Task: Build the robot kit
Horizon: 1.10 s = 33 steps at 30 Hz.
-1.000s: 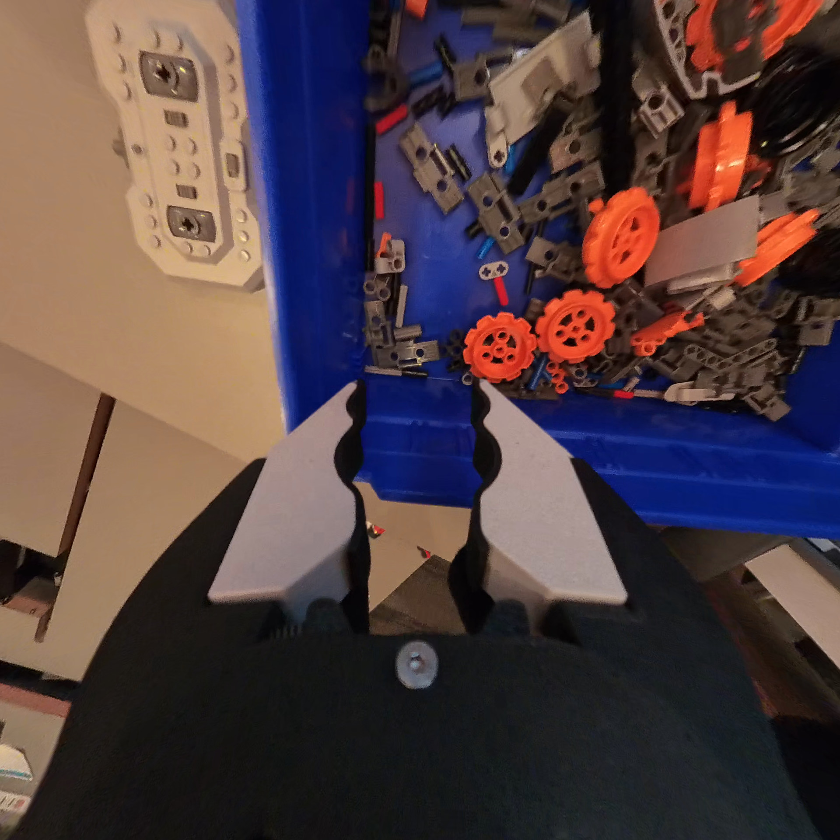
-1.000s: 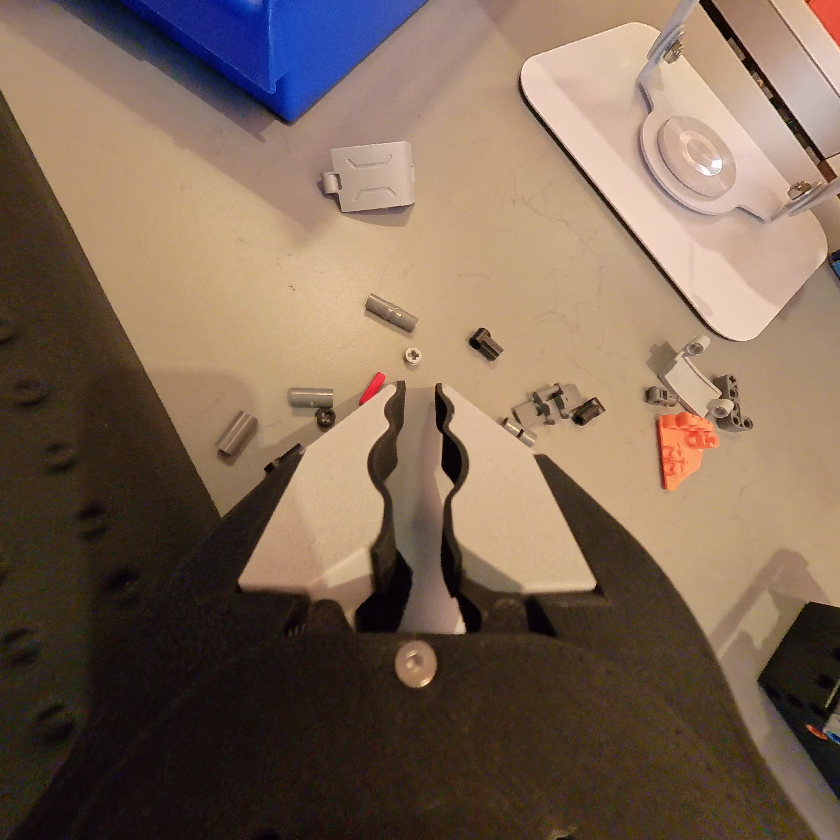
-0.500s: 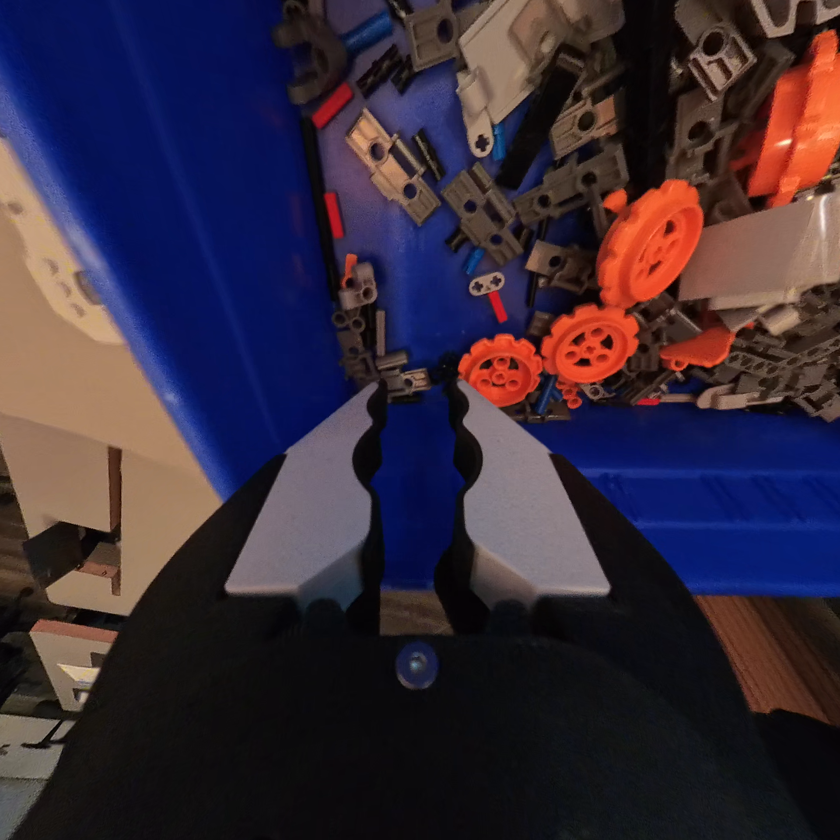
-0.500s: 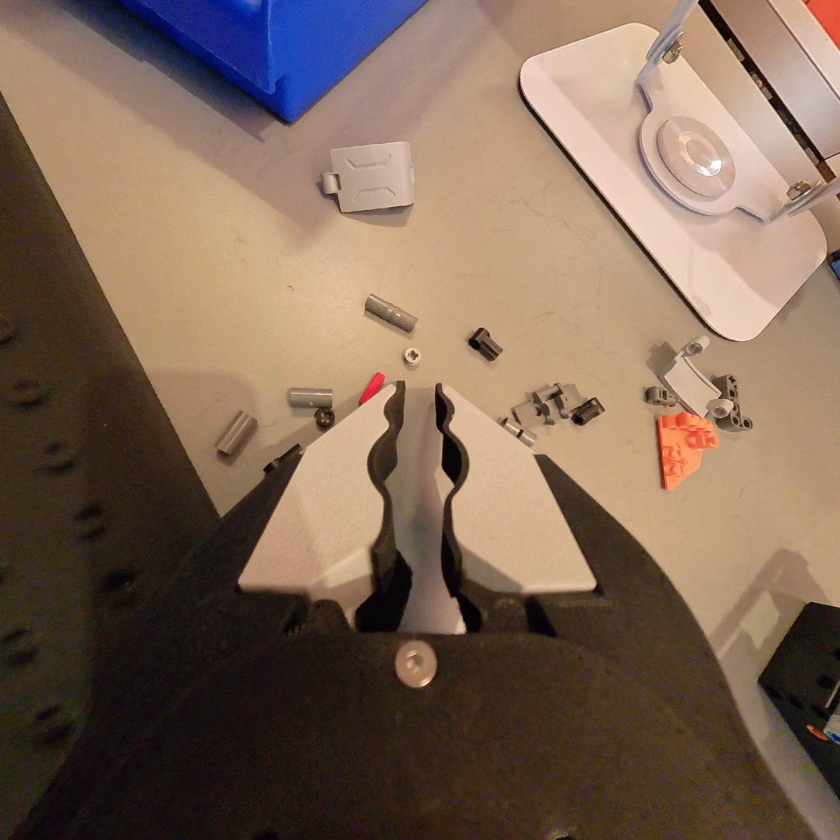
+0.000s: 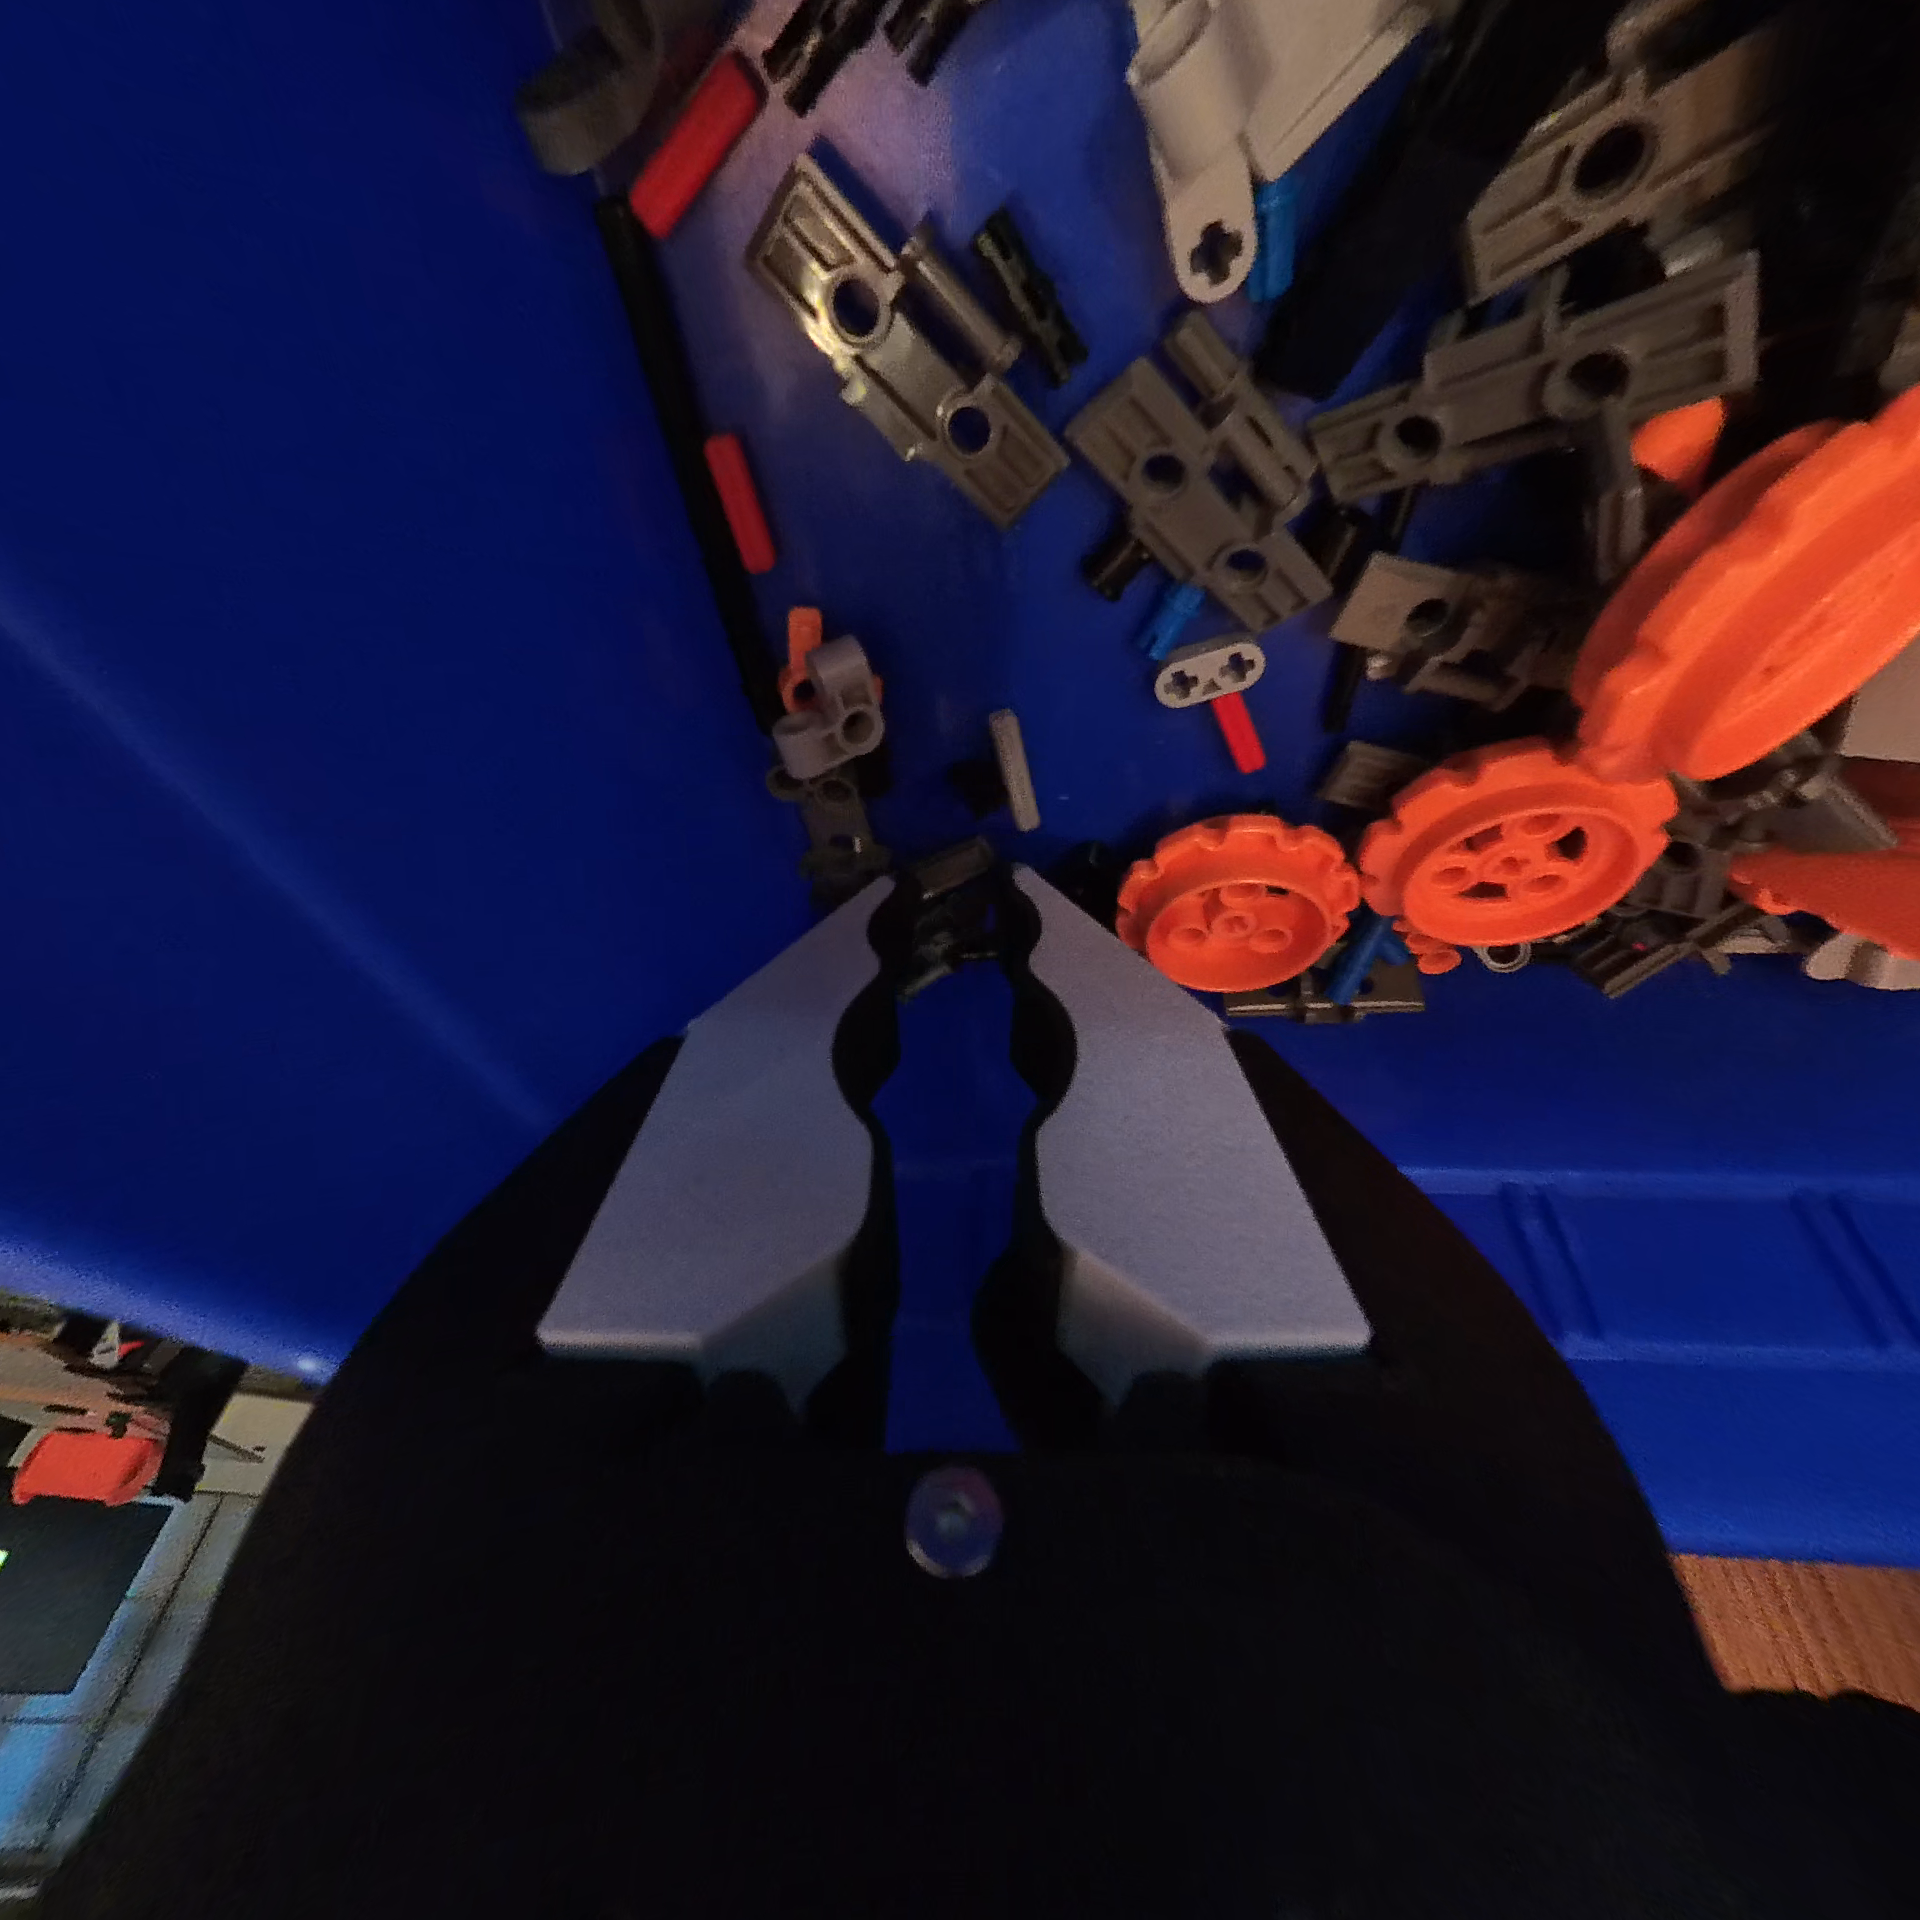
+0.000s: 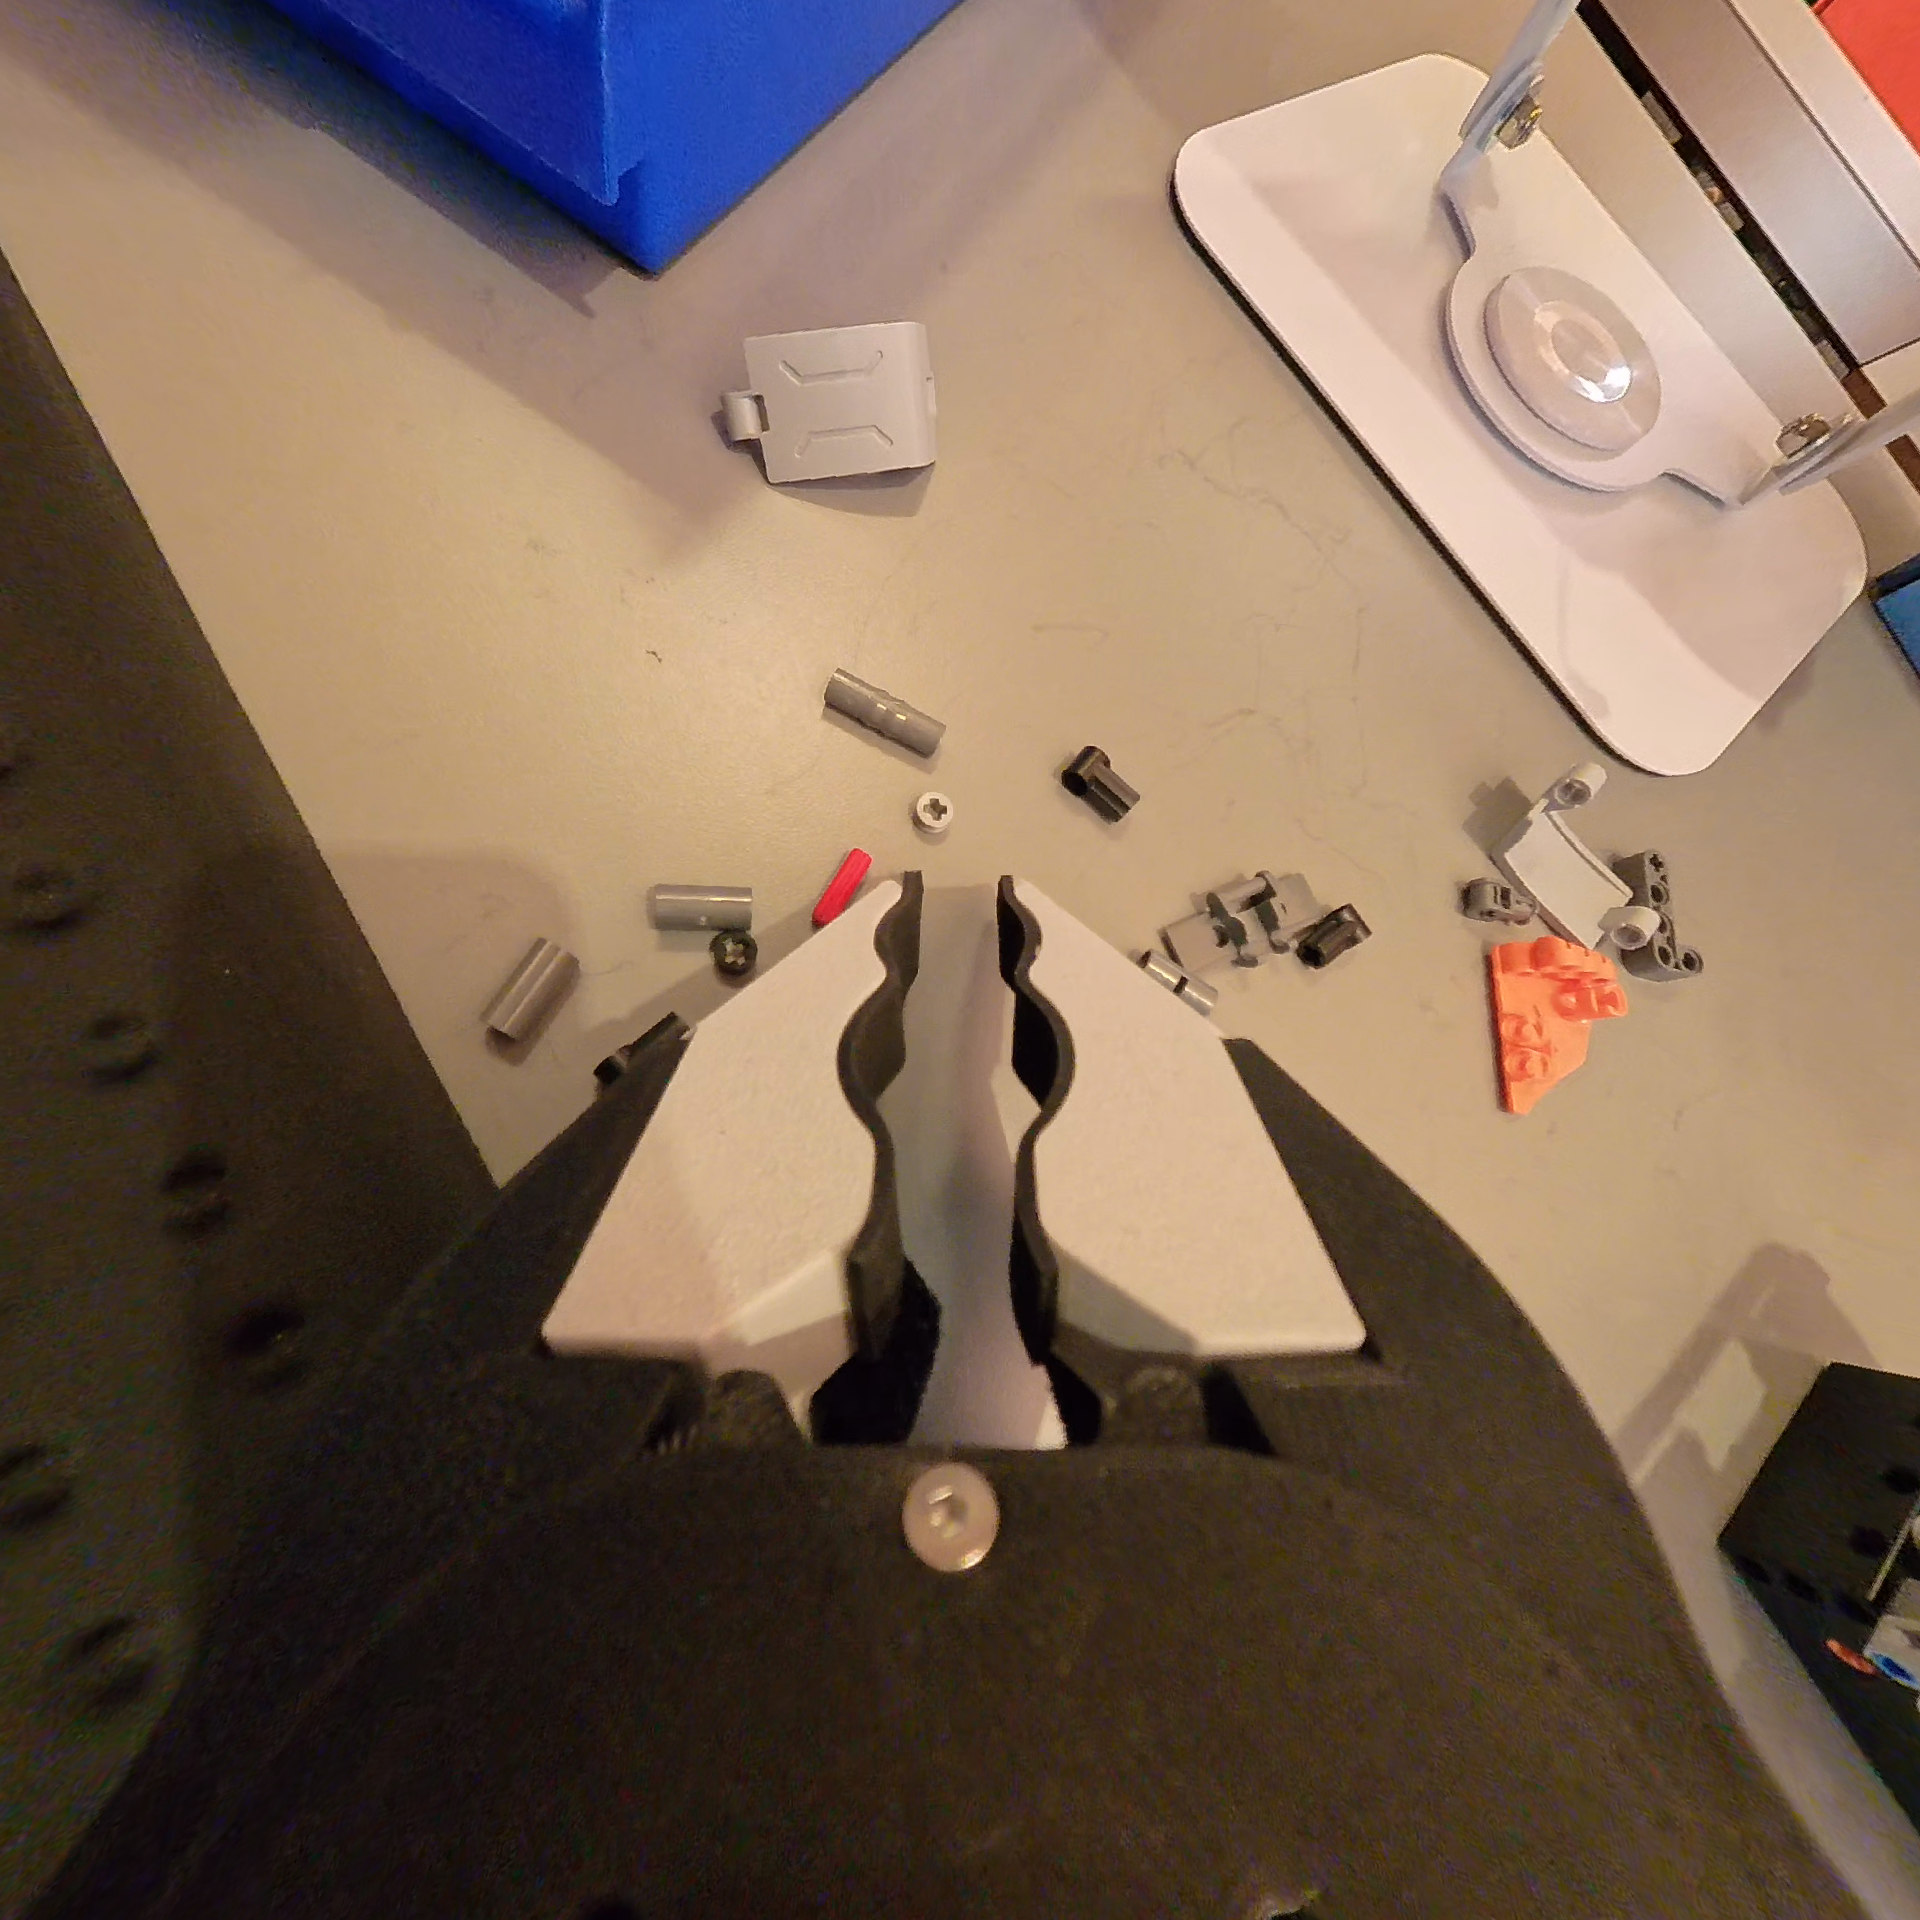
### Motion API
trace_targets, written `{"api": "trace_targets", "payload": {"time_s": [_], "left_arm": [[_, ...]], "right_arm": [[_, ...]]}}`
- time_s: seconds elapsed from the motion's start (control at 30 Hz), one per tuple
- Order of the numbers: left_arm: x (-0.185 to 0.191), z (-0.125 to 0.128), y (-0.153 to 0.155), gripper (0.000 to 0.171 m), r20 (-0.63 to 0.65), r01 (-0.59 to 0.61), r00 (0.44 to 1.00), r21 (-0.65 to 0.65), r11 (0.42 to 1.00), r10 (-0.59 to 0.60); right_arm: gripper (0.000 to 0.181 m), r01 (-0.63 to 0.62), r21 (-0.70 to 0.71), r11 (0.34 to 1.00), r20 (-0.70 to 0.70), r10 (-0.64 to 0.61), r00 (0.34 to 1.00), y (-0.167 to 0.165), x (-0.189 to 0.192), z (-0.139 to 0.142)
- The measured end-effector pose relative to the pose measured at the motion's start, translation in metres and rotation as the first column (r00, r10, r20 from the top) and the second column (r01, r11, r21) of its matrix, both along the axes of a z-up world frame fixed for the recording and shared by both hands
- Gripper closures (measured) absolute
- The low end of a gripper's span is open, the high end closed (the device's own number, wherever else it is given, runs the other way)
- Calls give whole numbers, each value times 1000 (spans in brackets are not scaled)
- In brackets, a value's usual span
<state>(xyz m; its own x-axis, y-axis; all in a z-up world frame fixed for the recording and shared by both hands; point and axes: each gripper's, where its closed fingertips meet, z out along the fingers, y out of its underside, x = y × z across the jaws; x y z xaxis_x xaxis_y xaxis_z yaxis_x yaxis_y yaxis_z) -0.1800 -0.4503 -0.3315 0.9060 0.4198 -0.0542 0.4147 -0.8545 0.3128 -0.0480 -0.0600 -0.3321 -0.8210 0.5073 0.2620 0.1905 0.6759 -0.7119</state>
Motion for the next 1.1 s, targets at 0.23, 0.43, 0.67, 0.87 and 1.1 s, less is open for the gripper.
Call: {"api": "trace_targets", "payload": {"time_s": [0.23, 0.43, 0.67, 0.87, 1.1], "left_arm": [[7, 5, 12, 170, -25, 40, 999, 123, 992, -37], [-6, 31, 14, 171, -107, -16, 993, 241, 970, 43], [-6, 20, 3, 159, -76, 12, 997, 110, 994, -4], [-5, 2, 4, 161, -62, 46, 997, 52, 998, -43], [2, 1, 15, 171, -46, 82, 996, 95, 992, -78]], "right_arm": [[169, 2, 1, 1000, -3, -2, 1000, 0, 0, 0], [169, 1, 1, 1000, -4, -1, 1000, 1, 0, 0], [168, -2, 0, 1000, -4, 2, 1000, 0, 0, 0], [168, 1, -3, 1000, -10, -1, 1000, 1, 0, 2], [167, 3, -5, 1000, -12, -3, 1000, 1, 0, 2]]}}
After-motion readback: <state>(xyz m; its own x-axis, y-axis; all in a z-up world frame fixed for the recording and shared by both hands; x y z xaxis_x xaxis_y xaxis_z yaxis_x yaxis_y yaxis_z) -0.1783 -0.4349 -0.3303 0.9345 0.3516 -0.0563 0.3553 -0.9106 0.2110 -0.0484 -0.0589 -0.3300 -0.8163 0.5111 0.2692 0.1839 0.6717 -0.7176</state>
